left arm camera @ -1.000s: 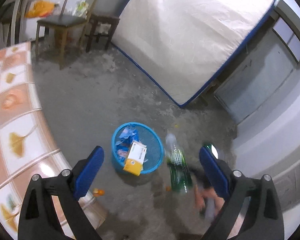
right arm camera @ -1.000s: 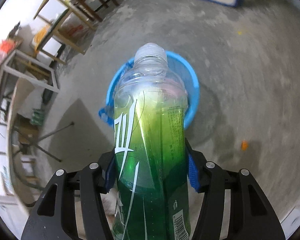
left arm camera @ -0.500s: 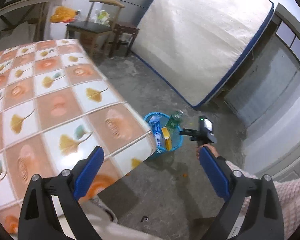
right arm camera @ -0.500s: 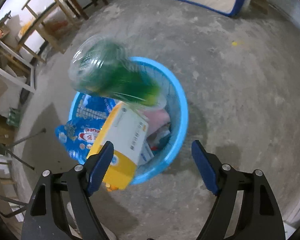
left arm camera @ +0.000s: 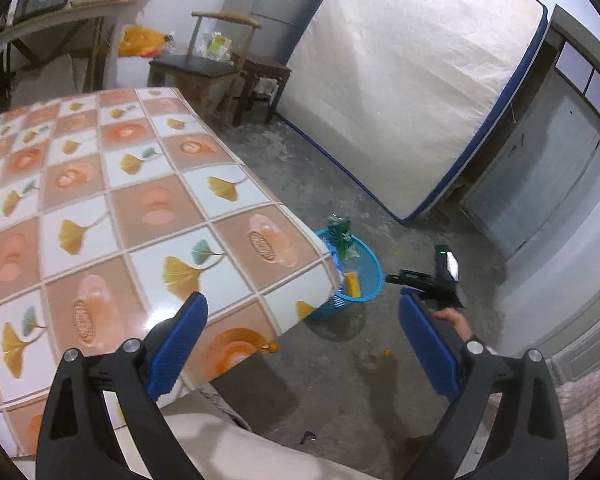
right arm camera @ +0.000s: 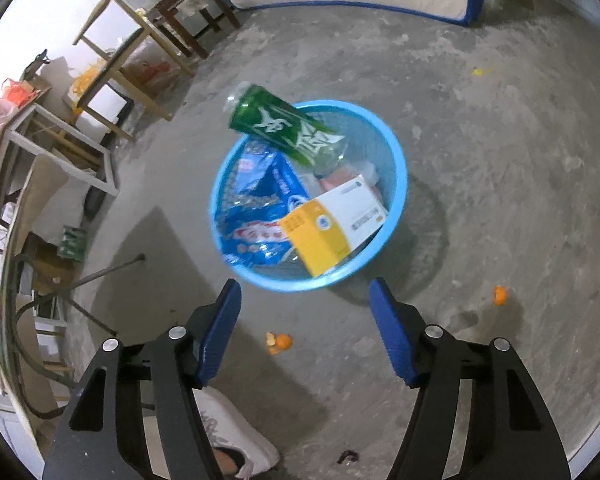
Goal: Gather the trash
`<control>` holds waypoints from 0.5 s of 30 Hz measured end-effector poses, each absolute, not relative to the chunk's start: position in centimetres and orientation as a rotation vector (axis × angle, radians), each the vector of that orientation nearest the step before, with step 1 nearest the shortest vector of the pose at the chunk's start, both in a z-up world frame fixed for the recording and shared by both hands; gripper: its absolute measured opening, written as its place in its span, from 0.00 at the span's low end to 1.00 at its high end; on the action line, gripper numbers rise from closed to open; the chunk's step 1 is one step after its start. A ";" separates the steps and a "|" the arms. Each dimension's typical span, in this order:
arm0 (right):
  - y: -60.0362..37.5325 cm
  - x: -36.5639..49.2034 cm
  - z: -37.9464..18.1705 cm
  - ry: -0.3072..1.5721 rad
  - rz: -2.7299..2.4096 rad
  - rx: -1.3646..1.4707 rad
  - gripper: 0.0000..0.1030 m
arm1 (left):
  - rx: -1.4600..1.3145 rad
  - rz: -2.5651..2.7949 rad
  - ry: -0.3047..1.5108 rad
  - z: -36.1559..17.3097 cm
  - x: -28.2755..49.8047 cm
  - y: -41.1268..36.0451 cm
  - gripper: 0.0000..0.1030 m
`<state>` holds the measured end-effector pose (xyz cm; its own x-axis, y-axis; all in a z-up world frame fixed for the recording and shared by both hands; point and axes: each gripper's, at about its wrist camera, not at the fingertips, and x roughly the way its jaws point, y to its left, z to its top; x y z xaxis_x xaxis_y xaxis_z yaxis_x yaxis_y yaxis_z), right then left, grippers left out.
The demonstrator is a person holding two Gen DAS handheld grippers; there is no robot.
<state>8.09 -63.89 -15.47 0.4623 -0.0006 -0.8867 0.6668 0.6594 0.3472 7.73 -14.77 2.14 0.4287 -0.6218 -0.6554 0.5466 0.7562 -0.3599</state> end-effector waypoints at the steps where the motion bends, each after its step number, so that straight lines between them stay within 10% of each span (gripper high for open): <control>1: -63.6 8.1 -15.0 1.013 -0.453 0.748 0.61 | -0.096 -0.717 0.853 2.2 7.6 -14.4 0.91; 15: -43.2 5.4 3.7 0.710 -0.136 0.263 0.92 | -0.138 -0.407 0.753 2.8 4.1 -8.5 0.95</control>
<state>5.38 -43.19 3.71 0.7513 -0.0338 -0.6592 0.2113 0.9584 0.1917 4.05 -8.54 2.81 0.6560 -0.4071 -0.6355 0.3093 0.9131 -0.2656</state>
